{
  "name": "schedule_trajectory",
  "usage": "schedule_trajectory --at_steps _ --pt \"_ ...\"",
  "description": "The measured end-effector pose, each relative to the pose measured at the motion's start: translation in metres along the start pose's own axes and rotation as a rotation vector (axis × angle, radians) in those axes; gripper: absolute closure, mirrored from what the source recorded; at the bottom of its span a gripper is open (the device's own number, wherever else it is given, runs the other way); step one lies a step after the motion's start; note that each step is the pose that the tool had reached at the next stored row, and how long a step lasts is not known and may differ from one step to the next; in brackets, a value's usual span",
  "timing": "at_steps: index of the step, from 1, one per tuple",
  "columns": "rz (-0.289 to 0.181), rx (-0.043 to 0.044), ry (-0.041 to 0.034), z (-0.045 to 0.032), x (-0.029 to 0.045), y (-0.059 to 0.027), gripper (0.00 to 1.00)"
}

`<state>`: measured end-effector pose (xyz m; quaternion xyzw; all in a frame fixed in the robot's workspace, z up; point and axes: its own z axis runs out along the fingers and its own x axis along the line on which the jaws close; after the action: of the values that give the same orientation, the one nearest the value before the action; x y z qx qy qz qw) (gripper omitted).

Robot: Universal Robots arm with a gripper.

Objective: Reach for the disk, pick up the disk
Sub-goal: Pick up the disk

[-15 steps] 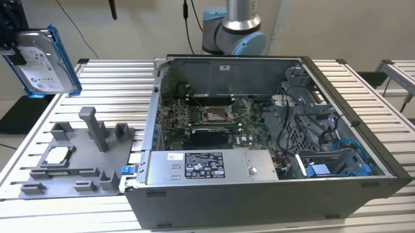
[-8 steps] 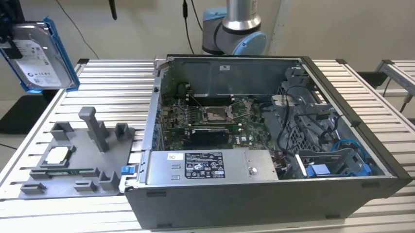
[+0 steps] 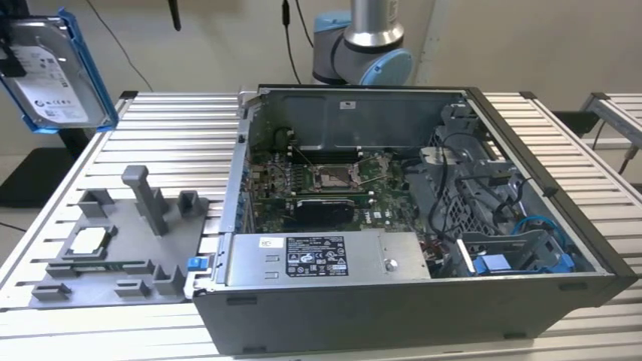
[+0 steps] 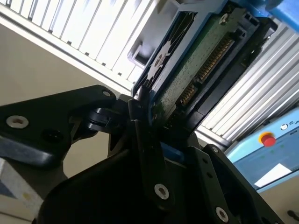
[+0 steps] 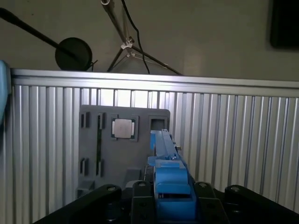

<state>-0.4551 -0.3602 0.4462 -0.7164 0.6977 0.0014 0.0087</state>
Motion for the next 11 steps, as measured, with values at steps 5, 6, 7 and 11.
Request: schedule_trajectory --at_steps 5,6,7,11 --pt "0.000 0.0005 -0.0002 -0.0159 -0.0002 0.0000 1.00" --pt "0.000 0.0004 0.0000 -0.0195 -0.0003 0.0001 1.00" --pt "0.000 0.0006 0.0000 -0.0236 -0.0004 0.0000 1.00" --pt "0.000 0.0008 0.0000 -0.0395 -0.0006 -0.0001 1.00"
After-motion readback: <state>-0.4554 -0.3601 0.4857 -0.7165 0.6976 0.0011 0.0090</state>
